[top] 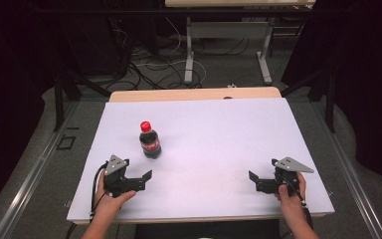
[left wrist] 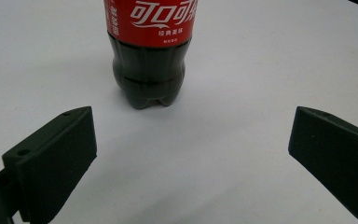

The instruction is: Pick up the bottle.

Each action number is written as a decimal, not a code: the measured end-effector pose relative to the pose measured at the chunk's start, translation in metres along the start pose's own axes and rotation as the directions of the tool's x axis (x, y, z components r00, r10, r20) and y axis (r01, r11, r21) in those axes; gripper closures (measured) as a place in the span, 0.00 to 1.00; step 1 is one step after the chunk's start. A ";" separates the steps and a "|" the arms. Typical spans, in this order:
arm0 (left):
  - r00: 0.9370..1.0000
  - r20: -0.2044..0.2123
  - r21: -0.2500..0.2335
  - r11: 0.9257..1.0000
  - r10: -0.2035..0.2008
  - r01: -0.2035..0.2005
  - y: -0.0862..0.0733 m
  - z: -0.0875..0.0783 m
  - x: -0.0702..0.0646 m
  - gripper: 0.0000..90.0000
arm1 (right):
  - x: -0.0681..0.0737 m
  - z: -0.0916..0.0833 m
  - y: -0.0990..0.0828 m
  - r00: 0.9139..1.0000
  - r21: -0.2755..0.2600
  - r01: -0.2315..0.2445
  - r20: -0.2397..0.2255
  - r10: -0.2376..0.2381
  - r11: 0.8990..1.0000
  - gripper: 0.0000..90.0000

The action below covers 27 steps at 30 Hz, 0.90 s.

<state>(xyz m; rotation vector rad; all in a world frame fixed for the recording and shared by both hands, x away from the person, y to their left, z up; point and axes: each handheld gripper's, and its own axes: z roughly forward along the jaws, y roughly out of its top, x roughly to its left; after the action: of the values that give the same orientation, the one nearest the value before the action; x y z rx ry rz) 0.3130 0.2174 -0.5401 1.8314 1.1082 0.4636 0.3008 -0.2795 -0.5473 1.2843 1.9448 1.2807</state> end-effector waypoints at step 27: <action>0.999 -0.025 -0.004 0.999 -0.046 0.046 0.057 0.047 0.018 0.11 | -0.002 0.001 -0.004 0.999 -0.001 -0.030 0.016 0.030 1.000 0.00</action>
<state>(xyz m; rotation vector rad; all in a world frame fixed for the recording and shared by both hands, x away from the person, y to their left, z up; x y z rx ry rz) 0.3832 0.1987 -0.5183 1.7973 1.1639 0.4627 0.3012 -0.2813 -0.5513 1.3245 1.9200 1.2818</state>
